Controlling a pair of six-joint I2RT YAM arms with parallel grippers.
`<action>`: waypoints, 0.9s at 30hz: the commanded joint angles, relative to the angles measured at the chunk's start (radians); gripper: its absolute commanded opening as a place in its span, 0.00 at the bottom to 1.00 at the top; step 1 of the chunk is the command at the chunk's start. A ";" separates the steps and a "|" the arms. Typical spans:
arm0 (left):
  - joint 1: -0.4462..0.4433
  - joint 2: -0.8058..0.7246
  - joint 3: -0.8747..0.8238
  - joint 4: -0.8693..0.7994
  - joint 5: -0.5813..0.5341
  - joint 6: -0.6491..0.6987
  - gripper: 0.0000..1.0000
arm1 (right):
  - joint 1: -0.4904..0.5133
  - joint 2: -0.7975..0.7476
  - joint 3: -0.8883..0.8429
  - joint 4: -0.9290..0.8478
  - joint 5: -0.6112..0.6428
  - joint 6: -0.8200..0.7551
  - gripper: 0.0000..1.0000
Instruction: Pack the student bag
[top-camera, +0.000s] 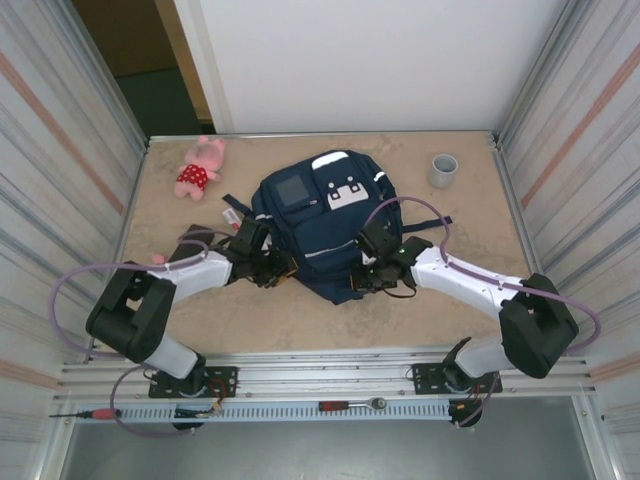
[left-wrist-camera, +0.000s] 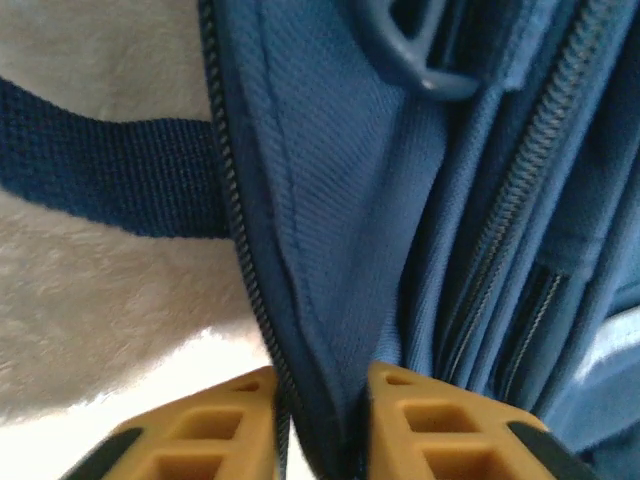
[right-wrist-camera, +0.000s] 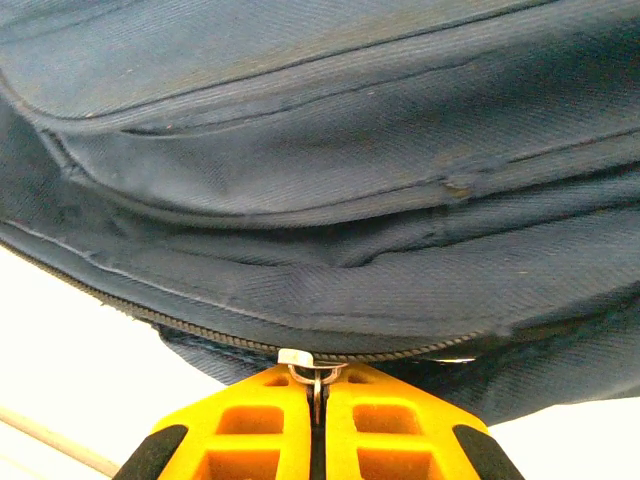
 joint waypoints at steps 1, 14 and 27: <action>0.027 0.021 0.090 -0.046 -0.062 0.050 0.07 | 0.050 0.002 0.018 0.017 -0.014 0.036 0.00; 0.237 0.035 0.291 -0.232 -0.069 0.275 0.29 | 0.144 0.182 0.143 0.183 -0.007 0.131 0.00; -0.059 -0.274 -0.019 -0.115 -0.148 -0.276 0.55 | 0.160 0.235 0.184 0.192 -0.041 0.102 0.00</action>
